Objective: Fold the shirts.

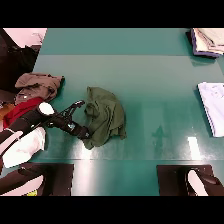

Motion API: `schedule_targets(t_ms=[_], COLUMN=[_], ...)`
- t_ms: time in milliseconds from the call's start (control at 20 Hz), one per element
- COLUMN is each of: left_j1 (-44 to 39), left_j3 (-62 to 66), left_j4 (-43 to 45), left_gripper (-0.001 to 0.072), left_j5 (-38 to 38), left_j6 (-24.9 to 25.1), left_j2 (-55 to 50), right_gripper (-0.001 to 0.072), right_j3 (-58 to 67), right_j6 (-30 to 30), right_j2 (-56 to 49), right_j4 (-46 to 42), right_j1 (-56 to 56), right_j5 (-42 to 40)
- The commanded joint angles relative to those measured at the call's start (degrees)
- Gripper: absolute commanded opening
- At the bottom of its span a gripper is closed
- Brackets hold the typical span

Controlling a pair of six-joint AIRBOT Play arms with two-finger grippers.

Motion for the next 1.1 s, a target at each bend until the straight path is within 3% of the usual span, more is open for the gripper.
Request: schedule_targets(t_ms=[0, 50, 100, 150, 300, 500, 650, 850, 950, 1000, 1050], left_j1=[-0.61, -0.61, -0.59, -0.59, -0.59, -0.59, -0.61, -0.79, -0.79, -0.79, -0.76], left_j3=[-0.15, 0.39, 1.57, 3.54, 11.65, 12.85, 7.65, 3.32, 3.10, 3.17, 3.17], left_j4=[-0.31, -0.52, -0.52, -0.48, 1.73, 9.05, 8.31, 1.92, 1.01, 0.59, -0.13], left_gripper=[0.0150, 0.0253, 0.0424, 0.0502, 0.0505, 0.0505, 0.0505, 0.0505, 0.0503, 0.0472, 0.0277], left_j5=[-1.11, -2.32, -3.69, -5.57, -9.62, -3.72, 2.69, 1.79, 1.70, 1.66, 1.51], left_j6=[-1.73, -2.27, -2.25, -2.25, -2.12, -2.43, -2.56, 2.86, 2.84, 2.80, 2.34], left_j2=[0.07, 0.07, 0.07, 0.07, 0.07, 0.04, -0.74, -4.09, -4.63, -4.63, -4.63], right_gripper=[0.0020, 0.0020, 0.0020, 0.0020, 0.0020, 0.0019, 0.0020, 0.0020, 0.0020, 0.0020, 0.0020], right_j3=[-0.02, -0.02, -0.02, -0.02, -0.02, -0.02, -0.02, -0.02, -0.02, -0.02, -0.02], right_j6=[0.00, 0.00, 0.00, 0.00, 0.00, 0.00, 0.00, 0.00, 0.00, 0.00, 0.00], right_j2=[-0.02, -0.02, -0.02, -0.02, -0.02, -0.02, -0.02, -0.02, -0.02, -0.02, -0.02], right_j4=[0.00, -0.02, 0.00, -0.02, 0.00, -0.17, -0.15, -0.15, -0.02, -0.02, 0.02], right_j1=[0.04, 0.04, 0.04, 0.04, 0.04, 0.04, 0.04, 0.04, 0.04, 0.04, 0.04], right_j5=[1.31, 1.40, 1.40, 1.40, 1.62, 3.96, 3.96, 3.82, 3.87, 3.87, 3.87])
